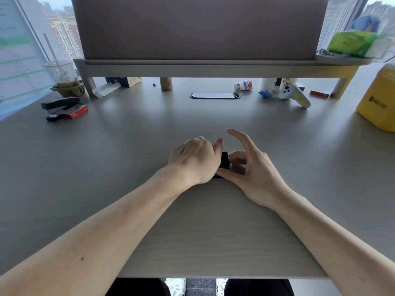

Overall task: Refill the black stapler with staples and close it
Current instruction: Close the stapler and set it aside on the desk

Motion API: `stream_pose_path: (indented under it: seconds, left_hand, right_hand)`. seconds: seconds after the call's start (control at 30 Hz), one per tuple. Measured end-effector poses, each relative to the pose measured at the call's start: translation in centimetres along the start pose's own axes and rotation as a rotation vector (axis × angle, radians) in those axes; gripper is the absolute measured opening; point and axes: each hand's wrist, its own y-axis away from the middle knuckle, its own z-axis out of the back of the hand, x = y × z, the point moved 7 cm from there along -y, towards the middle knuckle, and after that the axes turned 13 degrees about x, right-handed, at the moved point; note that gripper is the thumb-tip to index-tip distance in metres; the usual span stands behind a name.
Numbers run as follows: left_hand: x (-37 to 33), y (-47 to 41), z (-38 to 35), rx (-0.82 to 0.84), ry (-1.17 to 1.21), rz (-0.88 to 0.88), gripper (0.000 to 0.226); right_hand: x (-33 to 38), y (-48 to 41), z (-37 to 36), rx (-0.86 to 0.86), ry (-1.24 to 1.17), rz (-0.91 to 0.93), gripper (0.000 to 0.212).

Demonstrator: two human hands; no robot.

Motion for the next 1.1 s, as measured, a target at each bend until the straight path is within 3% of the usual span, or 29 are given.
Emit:
stream_pose_path:
  seconds: [0.13, 0.23, 0.37, 0.43, 0.47, 0.7, 0.93, 1.1]
  left_hand:
    - [0.1, 0.2, 0.1, -0.016, -0.004, -0.001, 0.064]
    - [0.0, 0.2, 0.4, -0.022, 0.079, -0.098, 0.063]
    - [1.5, 1.9, 2.4, -0.090, 0.249, -0.351, 0.031]
    - [3.1, 3.3, 2.7, -0.072, 0.207, -0.461, 0.020]
    - [4.0, 3.9, 2.5, -0.040, 0.187, -0.478, 0.025]
    - [5.8, 4.1, 2.3, -0.029, 0.175, -0.448, 0.031]
    - [7.5, 3.4, 2.2, -0.068, 0.206, -0.413, 0.031]
    - [8.3, 1.9, 3.2, -0.084, 0.251, -0.423, 0.031]
  right_hand:
    - [-0.2, -0.1, 0.0, 0.007, 0.018, 0.005, 0.084]
    - [0.2, 0.1, 0.0, 0.018, 0.077, 0.005, 0.072]
    - [0.4, 0.3, 0.0, 0.029, 0.169, -0.016, 0.060]
    - [0.6, 0.2, -0.1, 0.045, 0.270, -0.014, 0.067]
    - [0.8, 0.1, -0.2, 0.070, 0.319, -0.008, 0.073]
    - [1.5, -2.2, 0.5, 0.308, 0.482, -0.059, 0.114]
    - [-0.2, -3.2, -1.0, 0.347, 0.536, -0.028, 0.100]
    - [-0.8, -3.5, -1.0, 0.344, 0.572, -0.044, 0.114]
